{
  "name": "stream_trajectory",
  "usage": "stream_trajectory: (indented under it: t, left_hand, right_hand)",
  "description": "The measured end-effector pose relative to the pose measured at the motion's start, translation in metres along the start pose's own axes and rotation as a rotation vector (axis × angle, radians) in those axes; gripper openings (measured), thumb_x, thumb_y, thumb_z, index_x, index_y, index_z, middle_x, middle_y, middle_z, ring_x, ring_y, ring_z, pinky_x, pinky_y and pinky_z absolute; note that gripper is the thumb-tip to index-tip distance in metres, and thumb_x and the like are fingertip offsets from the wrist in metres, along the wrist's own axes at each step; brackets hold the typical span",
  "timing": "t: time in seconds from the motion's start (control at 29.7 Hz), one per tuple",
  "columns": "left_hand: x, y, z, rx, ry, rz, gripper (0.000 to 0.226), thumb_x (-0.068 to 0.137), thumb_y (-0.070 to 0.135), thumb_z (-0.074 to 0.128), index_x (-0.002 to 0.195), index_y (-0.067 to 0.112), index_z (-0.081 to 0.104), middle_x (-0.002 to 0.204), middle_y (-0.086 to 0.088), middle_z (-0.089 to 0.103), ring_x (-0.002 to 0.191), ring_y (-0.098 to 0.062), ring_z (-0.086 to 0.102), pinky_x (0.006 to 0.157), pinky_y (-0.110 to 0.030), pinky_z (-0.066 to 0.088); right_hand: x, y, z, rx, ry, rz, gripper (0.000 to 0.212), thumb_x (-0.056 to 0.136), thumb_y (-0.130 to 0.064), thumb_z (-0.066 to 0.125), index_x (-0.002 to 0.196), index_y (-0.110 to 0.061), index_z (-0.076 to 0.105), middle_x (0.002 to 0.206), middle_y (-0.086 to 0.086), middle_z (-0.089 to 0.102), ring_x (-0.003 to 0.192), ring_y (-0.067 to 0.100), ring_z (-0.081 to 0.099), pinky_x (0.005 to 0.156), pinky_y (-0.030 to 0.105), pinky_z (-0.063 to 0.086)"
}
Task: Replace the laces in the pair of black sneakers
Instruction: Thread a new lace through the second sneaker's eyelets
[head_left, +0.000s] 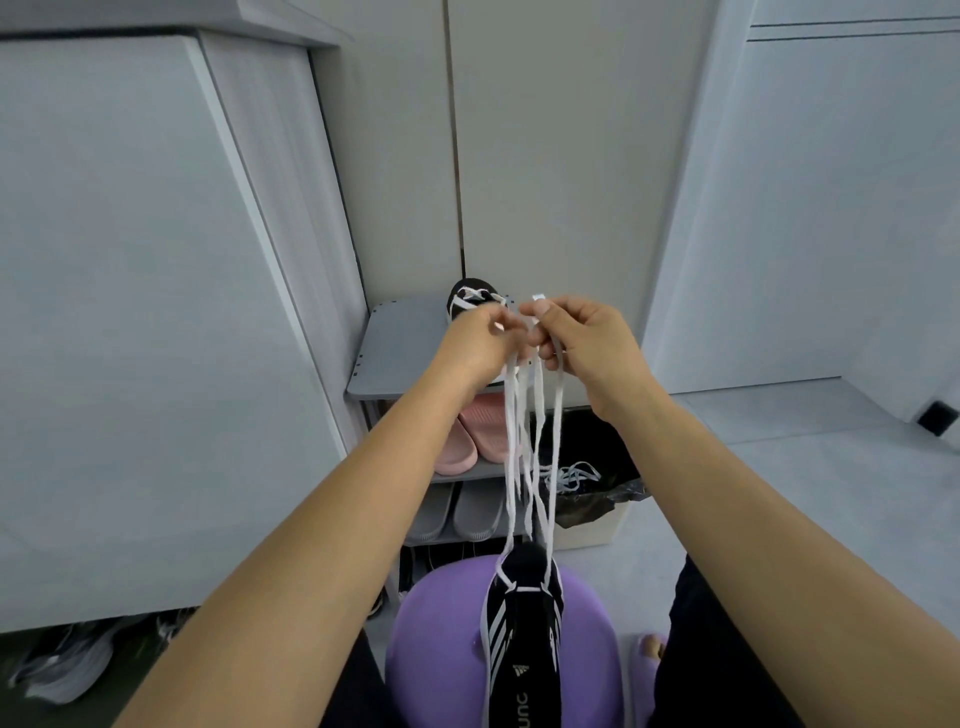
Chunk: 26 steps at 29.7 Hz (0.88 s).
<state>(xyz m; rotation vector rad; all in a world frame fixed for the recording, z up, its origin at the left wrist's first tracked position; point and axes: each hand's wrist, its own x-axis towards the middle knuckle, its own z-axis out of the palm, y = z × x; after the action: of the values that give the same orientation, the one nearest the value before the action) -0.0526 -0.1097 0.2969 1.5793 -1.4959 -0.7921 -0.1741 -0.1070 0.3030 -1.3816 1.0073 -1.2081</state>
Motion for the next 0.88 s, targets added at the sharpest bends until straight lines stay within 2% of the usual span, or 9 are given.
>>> stream_trajectory:
  t: [0.07, 0.1, 0.17, 0.27, 0.4, 0.57, 0.67, 0.74, 0.88]
  left_hand:
    - [0.001, -0.013, 0.001, 0.431, 0.018, 0.117, 0.028, 0.087, 0.013, 0.054, 0.115, 0.014, 0.058, 0.106, -0.008, 0.056, 0.098, -0.023, 0.054, 0.085, -0.032, 0.043]
    - [0.000, -0.017, 0.003, 0.427, 0.008, 0.205, 0.036, 0.084, 0.010, 0.057, 0.120, 0.015, 0.056, 0.114, -0.009, 0.053, 0.106, -0.024, 0.052, 0.091, -0.033, 0.041]
    - [-0.006, -0.020, 0.006, 0.126, -0.143, 0.314, 0.034, 0.080, -0.001, 0.060, 0.112, 0.012, 0.057, 0.105, -0.005, 0.057, 0.103, -0.017, 0.054, 0.093, -0.030, 0.040]
    - [-0.015, -0.022, 0.003, -0.317, -0.297, 0.159, 0.017, 0.083, -0.005, 0.062, 0.089, 0.010, 0.059, 0.080, 0.000, 0.062, 0.073, -0.008, 0.062, 0.081, -0.023, 0.049]
    - [-0.022, -0.039, -0.010, -0.341, -0.290, 0.003, 0.007, 0.082, 0.017, 0.065, 0.080, 0.011, 0.062, 0.073, -0.002, 0.059, 0.057, -0.007, 0.050, 0.060, -0.015, 0.043]
    - [-0.031, -0.078, -0.019, -0.307, -0.214, -0.120, 0.017, 0.091, 0.013, 0.056, 0.075, 0.010, 0.061, 0.051, 0.002, 0.043, 0.045, -0.008, 0.039, 0.052, -0.017, 0.039]
    - [-0.036, -0.082, -0.007, -0.165, -0.246, -0.096, 0.014, 0.091, 0.010, 0.056, 0.079, 0.009, 0.064, 0.045, 0.009, 0.047, 0.043, -0.005, 0.036, 0.051, -0.017, 0.031]
    - [-0.037, -0.080, 0.010, -0.049, -0.312, -0.035, 0.012, 0.091, 0.010, 0.057, 0.087, 0.004, 0.066, 0.051, 0.012, 0.054, 0.046, 0.001, 0.043, 0.053, -0.014, 0.036]
    - [-0.030, -0.105, 0.039, 0.123, -0.290, 0.062, 0.009, 0.088, 0.010, 0.059, 0.093, 0.015, 0.064, 0.082, 0.001, 0.060, 0.073, -0.011, 0.056, 0.077, -0.031, 0.049]
  right_hand:
    - [-0.001, 0.003, -0.003, -0.027, -0.019, 0.033, 0.022, 0.095, -0.018, 0.051, 0.081, -0.013, 0.067, 0.057, -0.001, 0.051, 0.044, 0.005, 0.041, 0.050, 0.018, 0.037]
    - [-0.002, 0.005, -0.004, -0.043, -0.040, 0.050, 0.024, 0.095, -0.021, 0.051, 0.080, -0.013, 0.067, 0.055, -0.002, 0.050, 0.044, 0.006, 0.039, 0.049, 0.018, 0.036]
    - [-0.004, 0.007, -0.007, -0.073, -0.085, 0.080, 0.027, 0.094, -0.024, 0.052, 0.075, -0.013, 0.067, 0.050, -0.004, 0.048, 0.043, 0.006, 0.037, 0.046, 0.016, 0.035]
    - [-0.005, 0.009, -0.017, -0.087, -0.126, 0.113, 0.029, 0.092, -0.017, 0.052, 0.065, -0.011, 0.062, 0.044, -0.005, 0.046, 0.042, 0.008, 0.035, 0.046, 0.019, 0.032]
    - [-0.005, 0.025, -0.041, -0.039, -0.036, 0.154, 0.030, 0.089, -0.009, 0.049, 0.060, -0.009, 0.058, 0.041, -0.005, 0.043, 0.041, 0.009, 0.031, 0.045, 0.020, 0.028]
    - [-0.008, 0.055, -0.060, -0.096, 0.026, 0.223, 0.029, 0.089, -0.008, 0.049, 0.061, -0.009, 0.058, 0.045, -0.002, 0.045, 0.046, 0.013, 0.034, 0.043, 0.018, 0.032]
    - [-0.013, 0.081, -0.053, -0.530, -0.144, 0.192, 0.014, 0.087, -0.015, 0.056, 0.086, -0.008, 0.069, 0.079, 0.012, 0.067, 0.073, 0.024, 0.059, 0.072, 0.033, 0.052]
    - [-0.020, 0.099, -0.040, -0.720, -0.239, 0.068, 0.029, 0.086, -0.020, 0.061, 0.113, -0.009, 0.062, 0.111, 0.009, 0.063, 0.103, 0.020, 0.058, 0.094, 0.032, 0.044]
    - [-0.040, 0.144, -0.020, -0.724, -0.200, 0.189, 0.011, 0.085, -0.022, 0.062, 0.091, -0.014, 0.057, 0.087, 0.000, 0.057, 0.079, 0.015, 0.053, 0.067, 0.023, 0.038]
